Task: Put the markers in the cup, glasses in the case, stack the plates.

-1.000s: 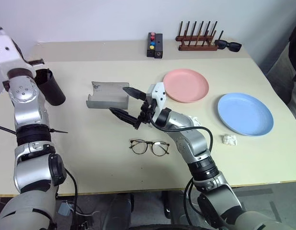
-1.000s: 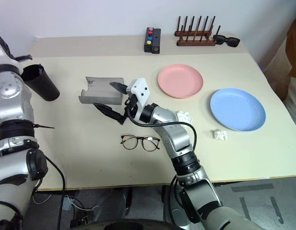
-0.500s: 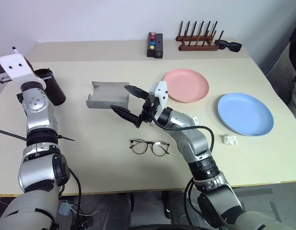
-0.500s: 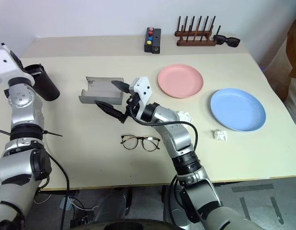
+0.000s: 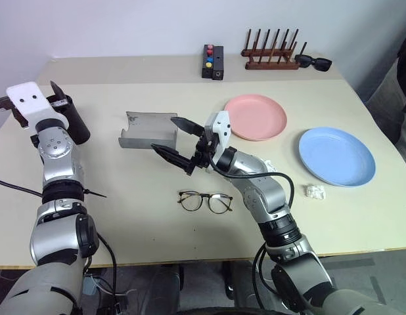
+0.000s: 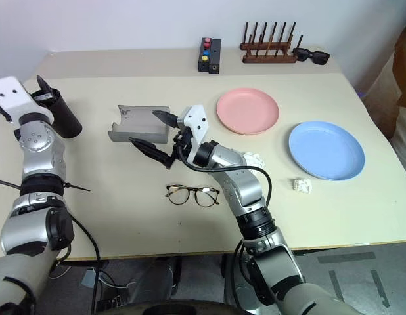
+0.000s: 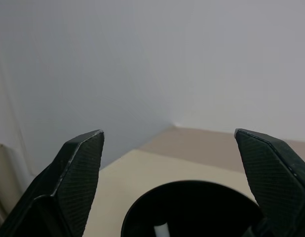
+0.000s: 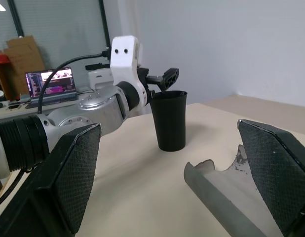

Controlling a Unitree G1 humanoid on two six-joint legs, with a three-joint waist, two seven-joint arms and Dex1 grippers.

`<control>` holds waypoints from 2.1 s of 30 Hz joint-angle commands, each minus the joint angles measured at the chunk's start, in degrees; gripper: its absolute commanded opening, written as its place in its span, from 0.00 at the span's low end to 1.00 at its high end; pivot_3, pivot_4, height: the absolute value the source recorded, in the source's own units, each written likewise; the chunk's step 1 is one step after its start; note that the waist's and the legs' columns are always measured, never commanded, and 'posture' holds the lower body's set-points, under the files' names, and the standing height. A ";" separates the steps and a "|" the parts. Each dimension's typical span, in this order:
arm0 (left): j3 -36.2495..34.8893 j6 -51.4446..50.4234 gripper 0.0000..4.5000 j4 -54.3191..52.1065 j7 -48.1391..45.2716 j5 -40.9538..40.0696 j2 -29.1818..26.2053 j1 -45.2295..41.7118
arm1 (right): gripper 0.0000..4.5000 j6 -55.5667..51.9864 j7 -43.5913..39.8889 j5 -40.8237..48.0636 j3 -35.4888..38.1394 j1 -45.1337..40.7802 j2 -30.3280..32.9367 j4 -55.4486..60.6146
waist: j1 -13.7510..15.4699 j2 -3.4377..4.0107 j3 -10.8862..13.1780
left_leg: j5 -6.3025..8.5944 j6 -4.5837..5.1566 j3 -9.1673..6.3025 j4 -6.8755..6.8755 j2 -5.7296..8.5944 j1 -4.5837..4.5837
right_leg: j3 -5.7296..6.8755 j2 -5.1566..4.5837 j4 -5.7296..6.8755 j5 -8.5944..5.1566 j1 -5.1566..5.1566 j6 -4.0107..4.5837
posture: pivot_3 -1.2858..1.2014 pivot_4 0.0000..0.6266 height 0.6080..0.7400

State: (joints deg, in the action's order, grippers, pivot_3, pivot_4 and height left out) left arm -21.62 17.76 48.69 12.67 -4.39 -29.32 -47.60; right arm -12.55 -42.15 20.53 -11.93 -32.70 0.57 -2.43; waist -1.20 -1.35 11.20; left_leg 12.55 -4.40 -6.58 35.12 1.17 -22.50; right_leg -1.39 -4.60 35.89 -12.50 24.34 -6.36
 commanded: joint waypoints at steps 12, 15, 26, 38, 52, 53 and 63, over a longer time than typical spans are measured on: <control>15.44 -23.13 0.99 -25.66 -49.66 -9.15 -10.03 3.97 | 1.00 -0.85 -2.01 -0.84 0.62 -0.78 5.49 3.53 | -1.16 0.06 0.02 | 0.00 0.00 0.01 -0.02 0.00 0.01 | -0.01 0.01 0.03 -0.01 0.00 0.01 | 0.52 0.24 1.00; 19.07 -29.02 0.99 -27.26 -57.75 -9.54 -12.73 5.74 | 1.00 -2.19 -5.80 -1.47 -0.79 0.52 11.01 5.30 | -1.40 0.08 0.04 | 0.00 0.02 0.01 -0.02 0.00 0.01 | -0.03 0.01 0.04 -0.02 0.00 0.02 | 0.52 0.24 1.00; 29.25 -26.75 0.99 -7.44 -74.53 -0.73 -13.62 -1.56 | 1.00 -5.29 -9.16 -2.40 -1.17 5.74 21.39 11.66 | -1.31 0.07 0.06 | 0.02 0.07 0.02 0.01 -0.04 -0.02 | -0.02 0.05 0.09 -0.20 0.07 -0.14 | 0.52 0.24 1.00; 31.40 -18.28 0.37 9.73 -80.34 5.55 -10.64 -6.76 | 1.00 -6.84 -5.88 -2.19 0.07 9.01 23.03 15.97 | -1.24 0.04 0.05 | 0.05 0.12 0.02 0.03 -0.03 -0.07 | -0.02 0.03 0.08 -0.20 0.07 -0.15 | 0.52 0.24 1.00; 31.75 -22.49 0.01 -26.39 -95.76 -1.60 -12.64 12.38 | 1.00 -7.52 -5.78 -1.56 1.80 9.76 25.75 16.99 | -1.40 0.06 0.06 | 0.06 0.14 0.02 0.03 -0.04 -0.06 | -0.04 0.00 0.09 -0.10 0.07 0.03 | 0.52 0.24 1.00; 32.14 -23.53 0.01 -29.88 -96.07 -1.53 -13.30 14.17 | 1.00 -7.79 -5.83 -1.39 1.85 9.83 25.89 17.31 | -1.43 0.06 0.06 | 0.06 0.14 0.03 0.03 -0.04 -0.04 | -0.05 0.00 0.11 -0.10 0.07 0.04 | 0.52 0.24 1.00; 32.28 -28.27 0.01 -38.44 -94.48 -1.13 -15.84 17.87 | 1.00 -11.40 -9.36 -0.12 2.14 13.24 30.81 21.24 | -1.05 0.07 0.07 | 0.07 0.16 0.03 0.07 -0.04 -0.03 | -0.04 -0.01 0.10 -0.35 0.03 0.09 | 0.52 0.24 1.00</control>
State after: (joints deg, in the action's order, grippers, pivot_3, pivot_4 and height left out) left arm 10.86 -9.91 11.12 -82.33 -5.48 -44.51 -29.20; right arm -24.25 -51.13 19.48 -11.23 -19.36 30.75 16.15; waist -2.25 -1.28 11.27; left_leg 12.62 -4.24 -6.55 35.18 1.13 -22.53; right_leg -1.43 -4.61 36.00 -12.85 24.37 -6.26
